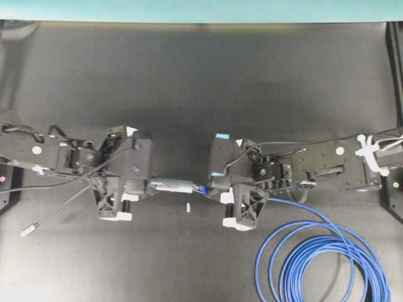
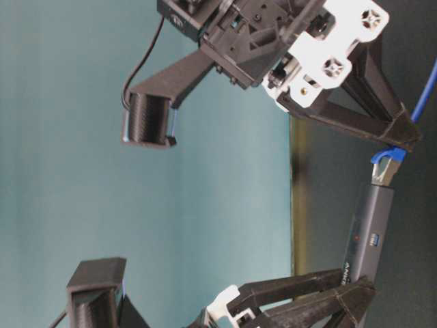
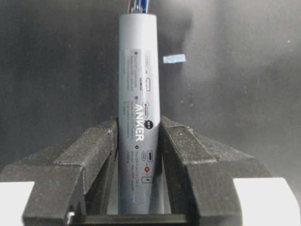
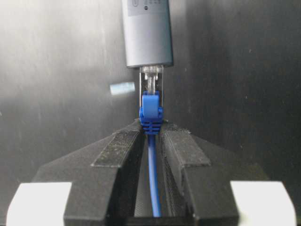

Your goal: Insert the LAN cable into the hub.

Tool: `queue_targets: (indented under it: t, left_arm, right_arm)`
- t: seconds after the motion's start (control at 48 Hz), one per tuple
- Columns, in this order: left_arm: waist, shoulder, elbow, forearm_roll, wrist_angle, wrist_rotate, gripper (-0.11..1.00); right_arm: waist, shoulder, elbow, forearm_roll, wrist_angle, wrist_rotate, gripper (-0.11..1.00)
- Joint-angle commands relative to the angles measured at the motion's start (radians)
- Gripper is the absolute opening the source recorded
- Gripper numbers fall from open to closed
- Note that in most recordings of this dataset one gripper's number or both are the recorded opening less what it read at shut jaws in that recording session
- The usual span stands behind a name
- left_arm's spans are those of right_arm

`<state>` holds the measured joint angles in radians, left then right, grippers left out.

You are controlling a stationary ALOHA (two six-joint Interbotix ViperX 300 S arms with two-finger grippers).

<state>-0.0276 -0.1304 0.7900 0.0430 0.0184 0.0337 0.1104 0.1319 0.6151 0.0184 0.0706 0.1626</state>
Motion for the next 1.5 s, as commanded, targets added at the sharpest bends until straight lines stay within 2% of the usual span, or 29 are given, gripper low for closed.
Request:
queue_targets:
  t: [0.0, 0.229, 0.521, 0.77, 1.02, 1.478]
  left_arm:
    - [0.002, 0.005, -0.041, 0.003, 0.025, 0.012, 0.28]
    - [0.002, 0.021, -0.083, 0.003, 0.152, 0.041, 0.28]
    - [0.011, 0.023, -0.120, 0.005, 0.183, 0.063, 0.28]
    - [0.018, 0.037, -0.160, 0.005, 0.258, 0.075, 0.28]
    - [0.014, 0.049, -0.176, 0.005, 0.278, 0.107, 0.28]
    - [0.012, 0.052, -0.181, 0.005, 0.278, 0.123, 0.28]
  right_arm:
    - [0.006, 0.000, -0.034, -0.002, 0.018, -0.023, 0.10]
    - [0.000, -0.005, -0.040, -0.002, 0.031, -0.025, 0.10]
    - [-0.003, -0.003, -0.052, -0.002, 0.097, -0.032, 0.10]
    - [-0.008, -0.003, -0.074, -0.002, 0.123, -0.048, 0.10]
    - [-0.023, -0.012, -0.067, -0.002, 0.120, -0.043, 0.10]
    - [-0.038, -0.012, -0.067, -0.002, 0.106, -0.046, 0.10]
